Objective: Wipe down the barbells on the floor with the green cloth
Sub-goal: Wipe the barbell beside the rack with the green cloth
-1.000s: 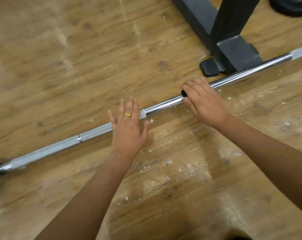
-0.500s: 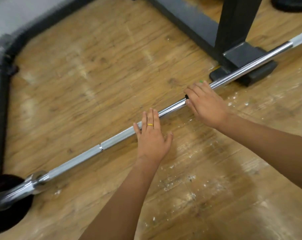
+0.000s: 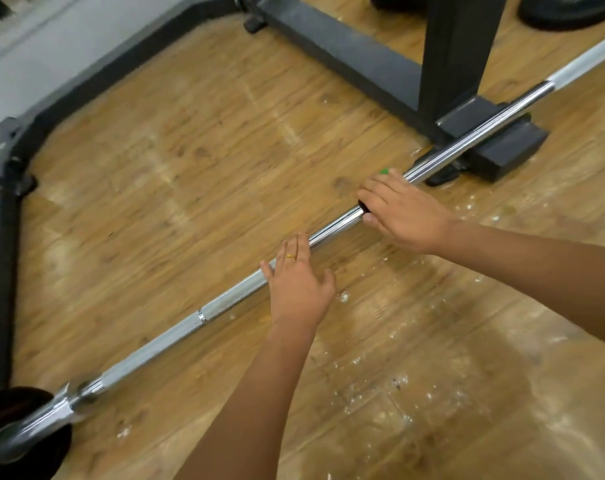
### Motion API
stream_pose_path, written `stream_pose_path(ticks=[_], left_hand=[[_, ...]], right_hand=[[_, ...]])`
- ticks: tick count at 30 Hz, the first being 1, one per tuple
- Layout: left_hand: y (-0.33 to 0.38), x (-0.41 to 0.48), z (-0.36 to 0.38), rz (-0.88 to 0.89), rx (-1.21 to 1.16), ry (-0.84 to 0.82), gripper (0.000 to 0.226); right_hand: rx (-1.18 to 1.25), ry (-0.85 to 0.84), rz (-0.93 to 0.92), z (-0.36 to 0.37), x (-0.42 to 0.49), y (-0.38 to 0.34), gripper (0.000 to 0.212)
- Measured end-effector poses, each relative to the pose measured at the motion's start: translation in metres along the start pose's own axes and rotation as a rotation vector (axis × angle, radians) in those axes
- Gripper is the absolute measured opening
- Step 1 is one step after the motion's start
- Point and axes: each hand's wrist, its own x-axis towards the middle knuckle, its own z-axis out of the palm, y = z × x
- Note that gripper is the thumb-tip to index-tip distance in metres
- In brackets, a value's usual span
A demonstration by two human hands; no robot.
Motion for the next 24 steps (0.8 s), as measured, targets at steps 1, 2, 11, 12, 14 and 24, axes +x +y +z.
stream_pose_path(ticks=[1,2,11,12,14,24], left_hand=[[-0.001,0.000,0.000,0.009,0.003,-0.004,0.079],[-0.003,-0.001,0.000,0.016,0.006,-0.007,0.080],[0.005,-0.026,0.008,0.016,0.031,0.022,0.082],[0.004,-0.030,0.009,0.024,0.046,0.026,0.082],[0.006,-0.039,0.012,0.029,0.086,0.042,0.082],[0.070,-0.045,0.023,0.151,0.115,0.012,0.081]], right_hand=[[0.020,-0.001,-0.001,-0.002,0.002,0.004,0.046],[0.048,0.004,0.031,-0.004,0.003,0.008,0.045],[0.097,0.011,0.115,-0.007,-0.013,0.005,0.045],[0.097,-0.003,0.137,-0.009,-0.017,0.014,0.046],[0.133,0.015,0.259,-0.017,-0.025,0.030,0.045],[0.073,-0.008,0.179,-0.030,-0.075,0.033,0.040]])
